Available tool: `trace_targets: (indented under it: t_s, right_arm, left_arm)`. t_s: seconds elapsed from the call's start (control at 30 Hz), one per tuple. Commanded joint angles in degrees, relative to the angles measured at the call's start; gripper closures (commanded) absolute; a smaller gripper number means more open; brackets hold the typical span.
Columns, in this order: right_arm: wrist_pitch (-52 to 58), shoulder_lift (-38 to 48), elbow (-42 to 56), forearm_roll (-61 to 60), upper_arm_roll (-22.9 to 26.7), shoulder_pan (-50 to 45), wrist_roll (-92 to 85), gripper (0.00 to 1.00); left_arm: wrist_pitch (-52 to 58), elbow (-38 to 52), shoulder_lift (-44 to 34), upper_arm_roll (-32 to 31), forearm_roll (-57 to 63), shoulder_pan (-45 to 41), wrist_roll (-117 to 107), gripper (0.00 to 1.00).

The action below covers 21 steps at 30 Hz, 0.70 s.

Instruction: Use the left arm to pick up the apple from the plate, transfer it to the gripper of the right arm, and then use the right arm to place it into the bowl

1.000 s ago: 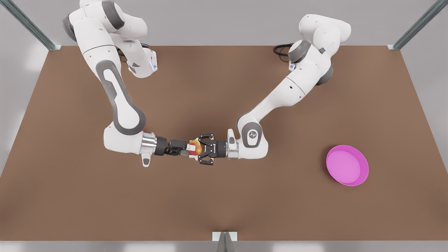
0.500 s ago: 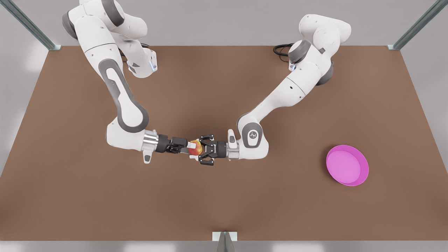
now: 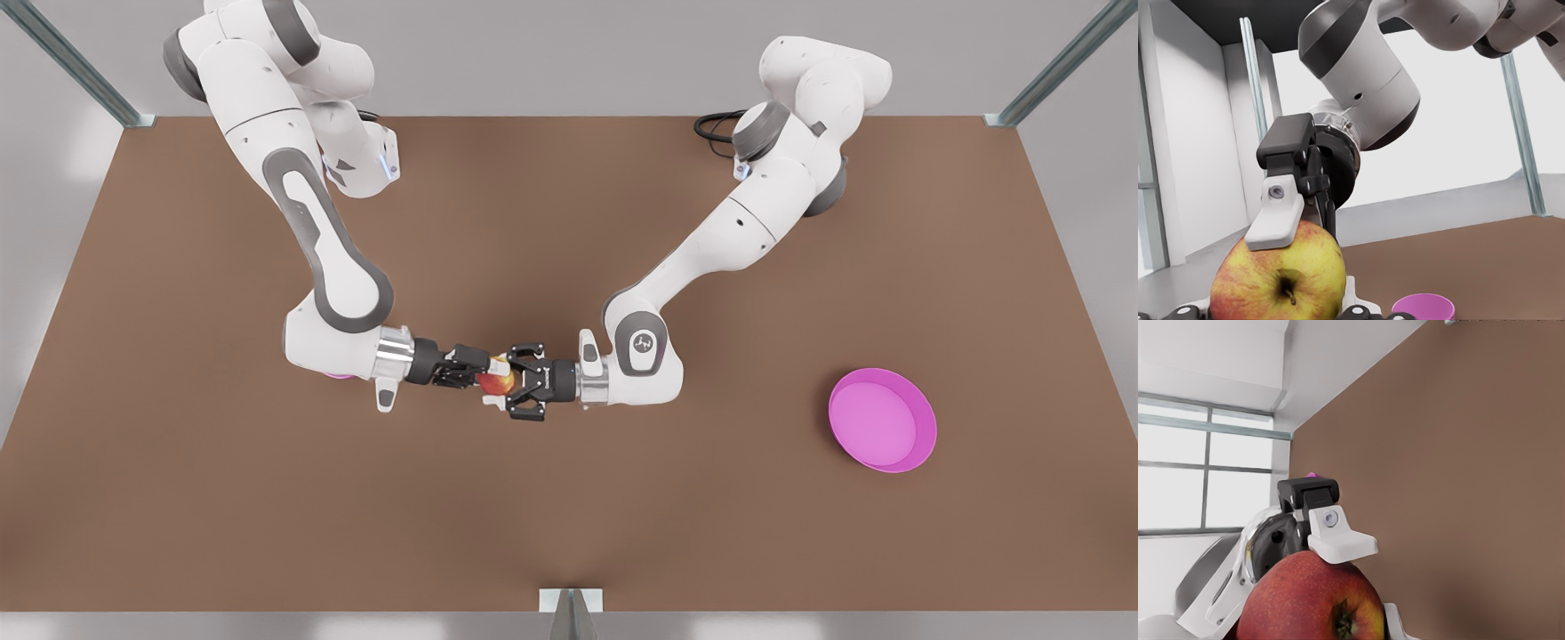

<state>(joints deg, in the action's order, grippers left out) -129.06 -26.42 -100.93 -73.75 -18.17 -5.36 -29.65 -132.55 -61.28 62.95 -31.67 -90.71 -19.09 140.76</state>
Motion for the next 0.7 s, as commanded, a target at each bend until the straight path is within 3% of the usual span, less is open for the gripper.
trace_targets:
  t_s: [0.0,0.27,0.4,0.43,0.47,0.53,0.6,0.67]
  right_arm:
    - [0.0,0.0,0.0,0.5,0.0,0.2,-1.6,0.39]
    - [5.1,0.3,-2.2,0.8,0.0,4.4,-5.9,0.39]
    - [14.5,0.1,-2.6,10.2,0.1,12.5,-8.9,0.38]
    - [16.7,0.0,-2.8,13.7,0.1,14.8,-10.3,0.38]
    - [17.3,0.0,-3.6,16.5,0.1,16.2,-11.5,0.38]
    - [22.2,0.3,-4.1,24.2,0.0,20.7,-12.5,0.38]
    - [23.8,1.0,-4.1,30.8,0.0,23.9,-12.5,0.38]
    - [24.9,2.1,-4.6,36.4,0.0,25.3,-12.7,0.38]
  left_arm:
    - [0.0,0.0,-0.1,-0.1,0.1,0.0,1.3,0.0]
    - [-0.7,0.0,0.0,0.3,0.1,0.0,1.2,0.0]
    - [-2.0,-0.1,0.0,1.1,0.3,0.5,0.7,0.0]
    - [-1.7,-0.2,-0.8,4.0,0.9,1.4,-4.9,0.0]
    - [-1.0,-0.5,-2.6,7.3,8.8,3.6,-19.6,0.0]
    - [7.1,-0.9,-7.0,7.4,39.2,13.6,-66.4,0.0]
    - [24.6,-0.9,-13.7,7.6,57.8,27.3,-97.1,0.0]
    - [30.4,-0.9,-22.6,7.8,89.7,28.8,-114.1,0.0]
